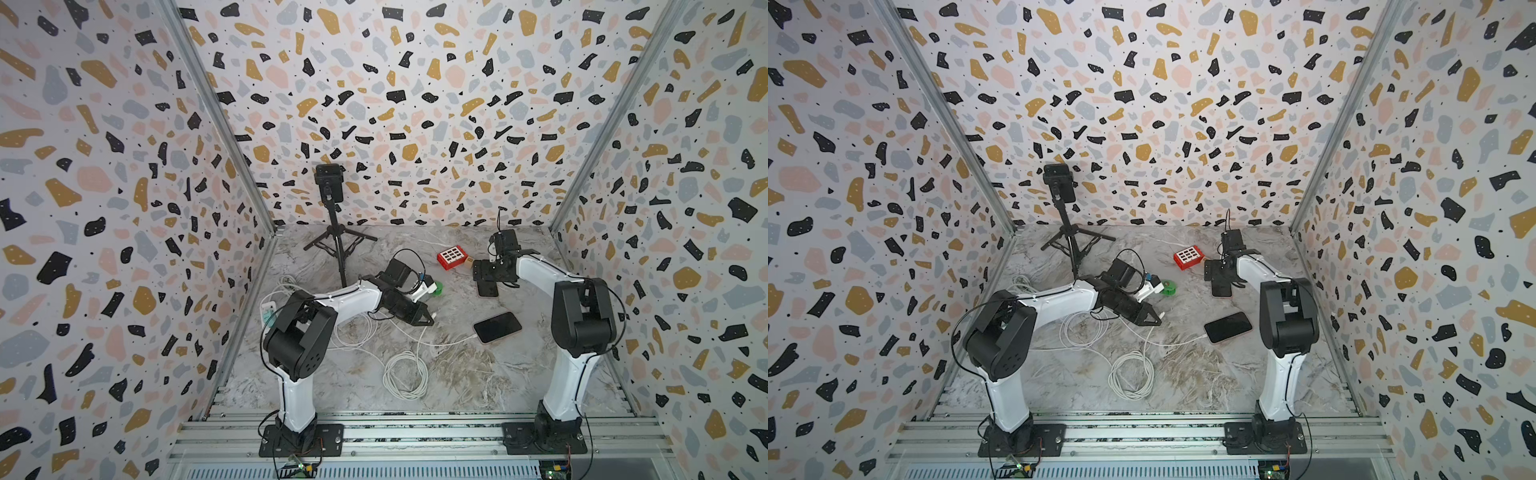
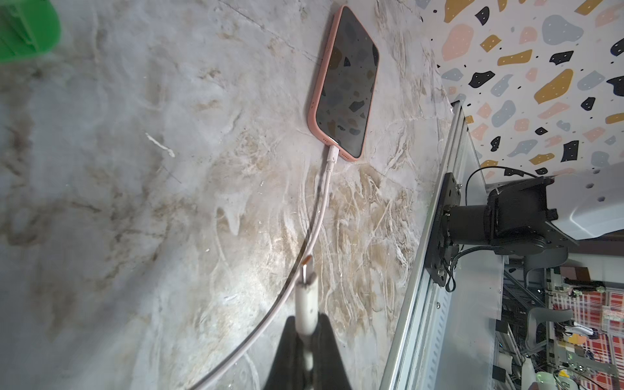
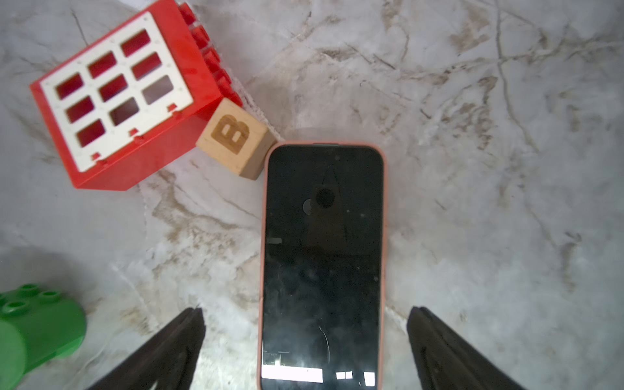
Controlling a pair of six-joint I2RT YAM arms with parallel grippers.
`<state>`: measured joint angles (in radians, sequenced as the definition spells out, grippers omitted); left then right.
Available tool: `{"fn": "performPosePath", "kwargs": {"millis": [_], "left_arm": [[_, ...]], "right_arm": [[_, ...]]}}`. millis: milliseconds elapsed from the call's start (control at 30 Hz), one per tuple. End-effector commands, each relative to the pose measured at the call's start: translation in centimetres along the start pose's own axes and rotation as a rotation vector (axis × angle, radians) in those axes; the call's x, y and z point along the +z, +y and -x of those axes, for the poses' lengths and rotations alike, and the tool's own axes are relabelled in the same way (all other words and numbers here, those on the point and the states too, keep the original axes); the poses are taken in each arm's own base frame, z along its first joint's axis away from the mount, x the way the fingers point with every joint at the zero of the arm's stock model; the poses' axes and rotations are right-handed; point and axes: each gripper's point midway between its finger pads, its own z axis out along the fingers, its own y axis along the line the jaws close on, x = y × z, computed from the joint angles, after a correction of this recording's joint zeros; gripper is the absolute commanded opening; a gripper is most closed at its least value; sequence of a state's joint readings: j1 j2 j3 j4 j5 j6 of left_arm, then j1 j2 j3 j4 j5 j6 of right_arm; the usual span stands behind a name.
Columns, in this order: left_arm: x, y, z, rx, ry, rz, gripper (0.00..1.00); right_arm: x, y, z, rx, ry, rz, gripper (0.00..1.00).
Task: Plug the charging cable into the phone
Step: Pick up the phone at the center of the board.
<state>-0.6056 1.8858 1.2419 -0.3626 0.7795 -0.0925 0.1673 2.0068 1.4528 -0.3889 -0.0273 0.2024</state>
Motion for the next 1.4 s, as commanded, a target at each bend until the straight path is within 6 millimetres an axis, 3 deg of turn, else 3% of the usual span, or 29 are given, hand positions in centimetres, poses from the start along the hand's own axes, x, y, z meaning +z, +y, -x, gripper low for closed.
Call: {"fn": "performPosePath", "kwargs": {"millis": [0,367,600,833,967,1167,1367], "left_arm": [[0.1,-0.3,0.1,0.022,0.007,-0.005,0.00],[0.1,-0.3,0.2,0.023,0.008,-0.003,0.00],[-0.1,-0.3,0.3,0.033,0.004,0.011,0.00],[-0.3,-0.5,0.4,0.039,0.000,0.011,0.00],[-0.5,-0.7,0.6,0.048,-0.004,0.010,0.00],[-0.7,-1.0,0.6,0.051,-0.006,0.001,0.00],[-0.8,-1.5,0.9,0.047,-0.017,-0.021,0.00]], "right_arm": [[0.2,-0.1,1.0,-0.027,-0.008,-0.011,1.00],[1.7,-2.3,-1.3,0.026,0.120,-0.128,1.00],[3.1,-2.3,-3.9,0.092,0.205,-0.129,0.97],[3.3,-2.5,-4.0,0.131,0.204,-0.145,0.90],[1.8,-2.7,-2.4,0.201,0.148,-0.166,0.81],[-1.8,-3.0,0.2,0.332,0.034,-0.194,0.81],[-5.7,-1.0,0.8,0.496,-0.047,-0.112,0.80]]}}
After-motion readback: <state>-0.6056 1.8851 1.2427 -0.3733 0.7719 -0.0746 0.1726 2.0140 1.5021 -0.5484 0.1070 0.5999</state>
